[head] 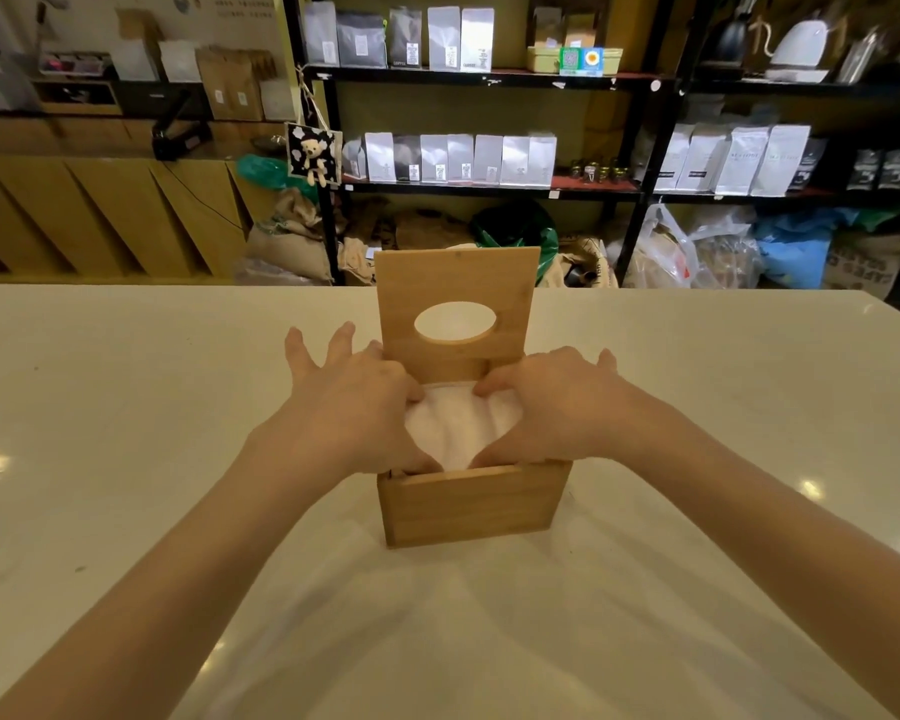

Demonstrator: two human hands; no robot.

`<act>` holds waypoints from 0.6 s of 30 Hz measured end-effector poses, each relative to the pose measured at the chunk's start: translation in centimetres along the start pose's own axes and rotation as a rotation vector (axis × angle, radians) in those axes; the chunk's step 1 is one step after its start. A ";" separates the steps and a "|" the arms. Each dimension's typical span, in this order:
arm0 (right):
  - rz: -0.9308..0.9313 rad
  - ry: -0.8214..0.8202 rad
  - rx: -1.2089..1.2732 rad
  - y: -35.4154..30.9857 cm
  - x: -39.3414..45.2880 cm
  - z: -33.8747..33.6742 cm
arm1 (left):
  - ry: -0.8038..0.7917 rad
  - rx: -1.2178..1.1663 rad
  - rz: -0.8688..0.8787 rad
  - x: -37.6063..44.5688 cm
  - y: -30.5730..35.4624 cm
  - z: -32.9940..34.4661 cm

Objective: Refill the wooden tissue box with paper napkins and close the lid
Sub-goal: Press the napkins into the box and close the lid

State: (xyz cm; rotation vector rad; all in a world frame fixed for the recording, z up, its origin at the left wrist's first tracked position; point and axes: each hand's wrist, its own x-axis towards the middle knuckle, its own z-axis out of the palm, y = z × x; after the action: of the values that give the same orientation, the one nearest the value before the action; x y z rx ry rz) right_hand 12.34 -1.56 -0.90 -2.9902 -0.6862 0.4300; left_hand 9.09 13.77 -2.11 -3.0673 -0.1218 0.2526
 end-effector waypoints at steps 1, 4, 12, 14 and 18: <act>0.000 0.013 -0.017 0.0 0.0 0.2 | 0.009 -0.003 -0.003 0.1 0.0 0.1; 0.003 0.022 -0.045 0.2 0.1 0.6 | 0.016 -0.020 -0.010 0.2 0.0 0.4; -0.042 0.244 0.529 1.1 1.9 1.2 | 0.110 -0.391 -0.057 0.9 -0.4 0.5; -0.025 0.268 0.518 0.9 2.1 1.7 | 0.112 -0.411 -0.057 1.1 0.0 0.9; 0.021 0.288 0.406 0.8 1.7 1.9 | 0.123 -0.402 -0.079 1.3 0.2 1.4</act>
State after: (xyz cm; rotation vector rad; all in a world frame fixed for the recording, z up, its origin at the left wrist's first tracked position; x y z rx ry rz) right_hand 13.66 -1.57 -3.26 -2.6012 -0.4740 0.1138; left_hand 10.12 13.79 -3.69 -3.4536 -0.3247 0.0364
